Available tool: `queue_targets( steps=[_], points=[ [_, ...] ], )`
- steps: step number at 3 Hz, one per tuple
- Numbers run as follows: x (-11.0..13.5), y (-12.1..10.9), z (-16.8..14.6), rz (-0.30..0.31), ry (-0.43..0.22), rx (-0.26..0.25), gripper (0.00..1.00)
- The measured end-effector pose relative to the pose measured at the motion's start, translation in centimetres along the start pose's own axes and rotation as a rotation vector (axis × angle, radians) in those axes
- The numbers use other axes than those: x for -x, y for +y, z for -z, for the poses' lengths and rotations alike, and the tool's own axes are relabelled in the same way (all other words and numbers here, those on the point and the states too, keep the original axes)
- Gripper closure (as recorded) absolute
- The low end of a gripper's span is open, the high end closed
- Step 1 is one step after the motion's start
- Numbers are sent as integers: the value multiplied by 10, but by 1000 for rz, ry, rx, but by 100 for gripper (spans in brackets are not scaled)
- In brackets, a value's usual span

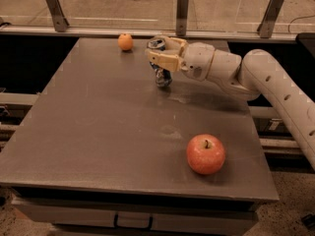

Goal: Place redbull can upright

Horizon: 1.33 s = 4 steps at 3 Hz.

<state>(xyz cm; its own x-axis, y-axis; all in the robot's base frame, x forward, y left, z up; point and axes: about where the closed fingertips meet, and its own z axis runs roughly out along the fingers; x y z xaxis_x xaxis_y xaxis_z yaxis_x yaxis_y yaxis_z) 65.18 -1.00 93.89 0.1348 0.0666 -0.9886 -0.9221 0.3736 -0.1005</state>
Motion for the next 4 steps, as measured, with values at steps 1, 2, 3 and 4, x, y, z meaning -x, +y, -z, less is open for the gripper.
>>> queue_targets(
  steps=[1, 2, 3, 4],
  points=[
    [-11, 1, 11, -21, 7, -15, 36],
    [-18, 1, 23, -27, 16, -38, 12],
    [-12, -2, 34, -6, 29, -60, 0],
    [-2, -4, 41, 25, 53, -70, 0]
  ],
)
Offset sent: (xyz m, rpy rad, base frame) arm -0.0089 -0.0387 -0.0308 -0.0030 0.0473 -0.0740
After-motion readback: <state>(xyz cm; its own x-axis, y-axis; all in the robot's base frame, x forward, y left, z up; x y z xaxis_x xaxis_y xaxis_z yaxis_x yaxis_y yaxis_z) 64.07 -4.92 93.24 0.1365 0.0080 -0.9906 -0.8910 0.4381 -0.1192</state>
